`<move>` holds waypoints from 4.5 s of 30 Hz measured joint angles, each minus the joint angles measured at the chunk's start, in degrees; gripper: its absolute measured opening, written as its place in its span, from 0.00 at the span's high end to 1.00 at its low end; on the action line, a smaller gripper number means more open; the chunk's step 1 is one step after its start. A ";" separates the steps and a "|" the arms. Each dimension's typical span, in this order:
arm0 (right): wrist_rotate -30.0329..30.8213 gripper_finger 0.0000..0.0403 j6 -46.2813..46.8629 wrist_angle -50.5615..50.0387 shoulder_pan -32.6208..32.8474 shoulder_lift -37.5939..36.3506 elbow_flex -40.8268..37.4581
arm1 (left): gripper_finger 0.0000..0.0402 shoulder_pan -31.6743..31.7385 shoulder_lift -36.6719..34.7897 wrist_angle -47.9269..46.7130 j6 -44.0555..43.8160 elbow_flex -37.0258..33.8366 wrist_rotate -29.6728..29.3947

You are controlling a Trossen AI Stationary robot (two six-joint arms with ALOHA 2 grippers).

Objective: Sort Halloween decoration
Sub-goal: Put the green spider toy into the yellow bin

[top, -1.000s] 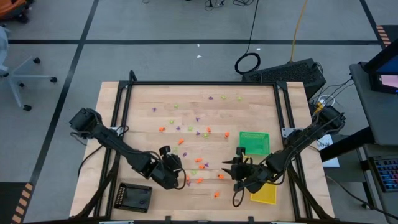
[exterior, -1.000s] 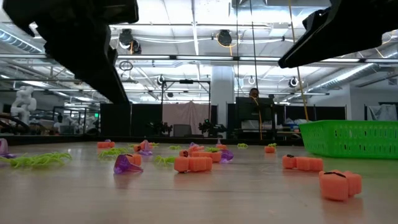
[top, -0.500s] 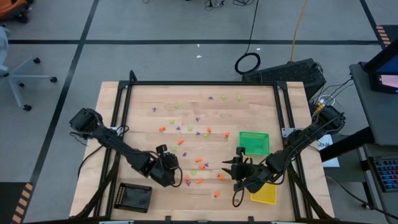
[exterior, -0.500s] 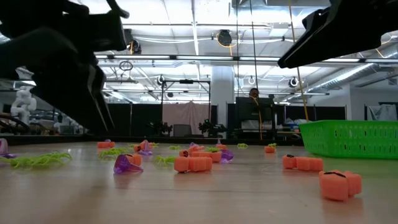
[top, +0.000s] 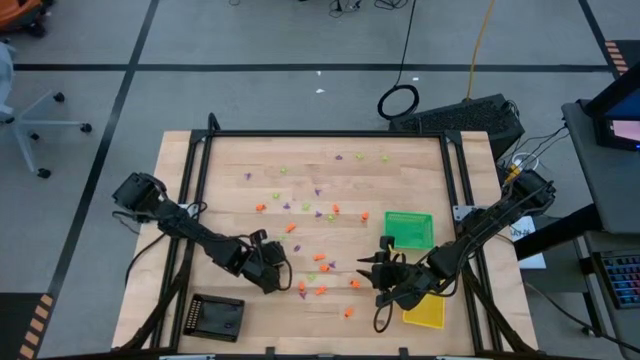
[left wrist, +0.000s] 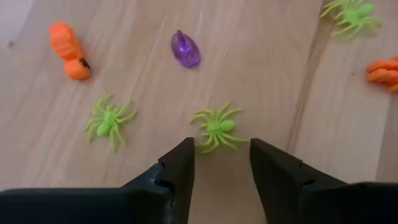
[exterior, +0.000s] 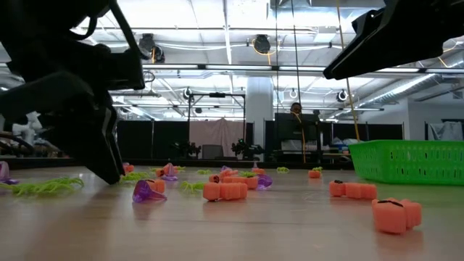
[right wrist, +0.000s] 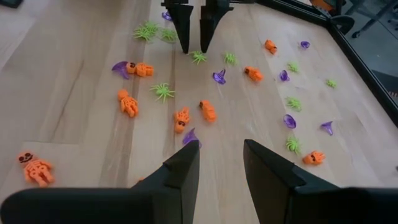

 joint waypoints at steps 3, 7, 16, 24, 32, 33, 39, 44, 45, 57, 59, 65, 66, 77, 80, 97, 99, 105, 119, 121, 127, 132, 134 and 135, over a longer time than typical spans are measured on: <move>0.00 0.72 0.10 0.00 0.00 0.00 0.00 | 0.69 0.21 -0.07 1.24 0.05 -0.79 0.51; 0.02 0.72 0.08 0.12 -0.13 0.00 0.00 | 0.75 0.59 -0.15 2.96 0.45 -1.64 0.81; 0.02 0.72 0.35 0.96 -0.52 0.00 0.00 | 0.89 0.68 -0.04 5.89 4.88 -1.75 0.96; 0.02 0.72 0.37 1.80 -0.50 0.00 0.00 | 0.98 0.72 0.04 7.15 3.98 -1.77 0.86; -0.07 0.72 0.37 2.10 -0.50 0.00 0.00 | 0.94 0.90 0.04 12.01 4.51 -0.40 -2.00; -0.07 0.72 0.37 2.11 -0.50 0.00 0.00 | 0.93 0.94 0.04 11.72 4.51 -0.40 -2.56; -0.11 0.72 0.37 2.10 -0.50 0.00 0.00 | 0.80 1.46 0.04 10.96 7.71 -0.83 -5.38; -0.15 0.72 0.37 2.10 -0.50 0.00 0.00 | 0.64 2.35 0.04 11.59 11.36 -0.83 -6.49; -0.14 0.72 0.37 2.10 -0.50 0.00 0.00 | 0.61 2.74 0.04 11.51 11.90 -0.83 -6.14; -0.17 0.72 0.16 2.08 -0.50 0.00 0.00 | 0.58 5.60 1.80 11.75 11.92 -0.83 3.20; -0.17 0.72 0.17 2.08 -0.50 0.00 0.00 | 0.58 5.60 2.21 12.01 11.93 -0.83 4.12; -0.21 0.72 0.32 1.97 -0.46 0.00 0.00 | 0.58 4.48 2.54 13.90 11.96 -0.81 6.57; -0.22 0.72 0.34 1.92 -0.46 0.00 0.00 | 0.58 4.30 2.54 14.10 11.93 -0.81 6.88; -0.24 0.72 0.56 2.05 -0.23 0.00 0.00 | 0.58 3.39 2.43 13.87 8.92 1.16 9.06; -0.24 0.72 0.58 2.08 -0.24 0.00 0.00 | 0.58 3.39 2.40 14.04 9.18 2.18 7.30; -0.31 0.72 1.68 2.32 -0.22 0.00 0.00 | 0.40 3.55 5.53 14.08 8.92 2.21 0.91; -0.31 0.72 1.68 2.30 -0.22 0.00 0.00 | 0.40 3.50 6.45 14.59 8.92 2.18 0.58; -0.28 0.72 1.63 2.12 -0.22 0.00 0.00 | 0.40 3.43 7.82 15.04 8.90 2.30 0.02; -0.26 0.72 1.61 2.10 -0.22 0.00 0.00 | 0.70 3.45 8.09 14.76 7.52 2.28 -0.15; -0.26 0.72 1.63 2.10 -0.22 0.00 0.00 | 0.72 3.45 8.11 14.76 7.48 2.27 -0.40; -0.26 0.72 1.66 2.10 -0.22 0.00 0.00 | 0.74 3.49 8.02 14.65 7.48 2.27 -0.48; -0.26 0.72 1.66 2.10 -0.22 0.00 0.00 | 0.74 3.19 7.87 14.80 7.48 2.20 -0.77; -0.26 0.72 1.66 2.10 -0.22 0.00 0.00 | 0.74 3.19 7.87 15.22 7.52 2.16 -0.77; -0.26 0.72 1.66 2.10 -0.22 0.00 0.00 | 0.74 3.19 7.87 15.53 7.66 2.14 -0.77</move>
